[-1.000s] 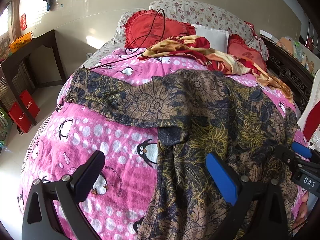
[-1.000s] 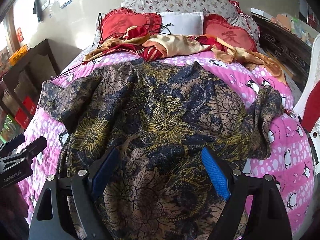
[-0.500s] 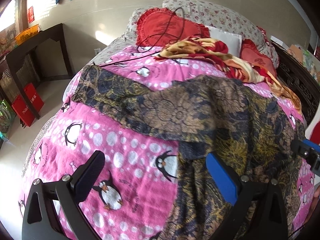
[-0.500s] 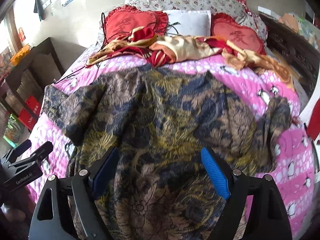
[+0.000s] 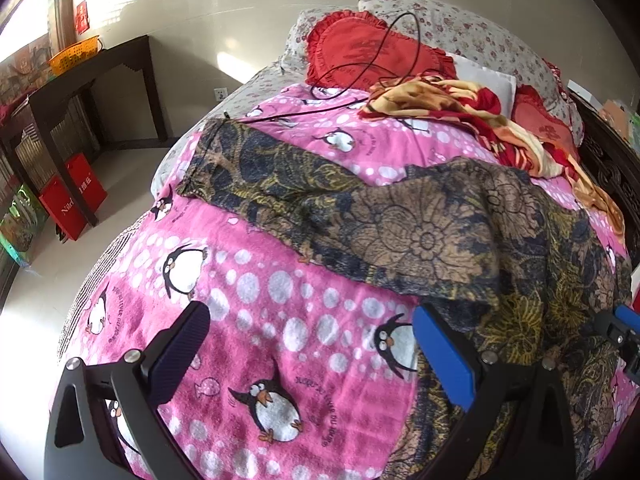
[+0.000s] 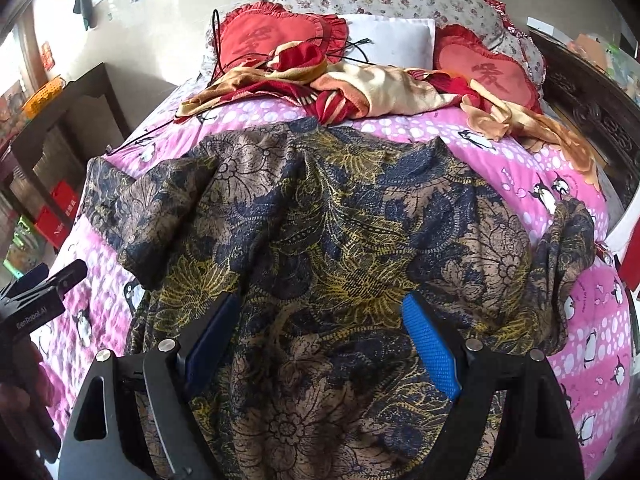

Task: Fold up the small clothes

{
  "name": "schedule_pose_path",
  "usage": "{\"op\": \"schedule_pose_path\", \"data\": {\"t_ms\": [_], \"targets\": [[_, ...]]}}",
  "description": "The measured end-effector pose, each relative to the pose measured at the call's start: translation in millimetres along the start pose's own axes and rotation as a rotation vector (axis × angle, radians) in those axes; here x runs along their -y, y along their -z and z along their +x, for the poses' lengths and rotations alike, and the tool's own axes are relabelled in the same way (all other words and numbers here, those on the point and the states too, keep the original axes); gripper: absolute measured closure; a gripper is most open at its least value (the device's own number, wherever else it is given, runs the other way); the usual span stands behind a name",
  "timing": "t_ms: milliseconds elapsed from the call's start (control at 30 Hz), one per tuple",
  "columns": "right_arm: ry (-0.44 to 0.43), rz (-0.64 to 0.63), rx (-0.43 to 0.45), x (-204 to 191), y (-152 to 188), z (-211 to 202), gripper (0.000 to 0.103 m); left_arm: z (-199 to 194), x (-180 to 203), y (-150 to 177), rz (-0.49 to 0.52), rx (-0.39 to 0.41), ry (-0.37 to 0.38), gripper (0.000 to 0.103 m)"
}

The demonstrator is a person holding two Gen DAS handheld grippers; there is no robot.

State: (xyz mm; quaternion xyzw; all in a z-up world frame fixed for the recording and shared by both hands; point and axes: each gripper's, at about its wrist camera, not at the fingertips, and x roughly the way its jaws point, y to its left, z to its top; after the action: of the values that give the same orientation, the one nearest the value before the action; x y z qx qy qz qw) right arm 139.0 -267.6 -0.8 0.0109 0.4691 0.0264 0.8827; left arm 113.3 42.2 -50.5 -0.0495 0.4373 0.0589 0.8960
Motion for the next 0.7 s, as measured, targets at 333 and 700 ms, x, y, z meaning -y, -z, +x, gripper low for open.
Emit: {"op": "schedule_pose_path", "data": {"t_ms": [333, 700], "targets": [[-0.003, -0.021, -0.011, -4.9, 0.6, 7.6, 0.015, 25.9, -72.7, -34.2, -0.184, 0.013, 0.049, 0.0], [-0.038, -0.023, -0.045, -3.5, 1.4, 25.8, 0.015, 108.4, -142.7, -83.2, -0.464, -0.046, 0.052, 0.021]]}}
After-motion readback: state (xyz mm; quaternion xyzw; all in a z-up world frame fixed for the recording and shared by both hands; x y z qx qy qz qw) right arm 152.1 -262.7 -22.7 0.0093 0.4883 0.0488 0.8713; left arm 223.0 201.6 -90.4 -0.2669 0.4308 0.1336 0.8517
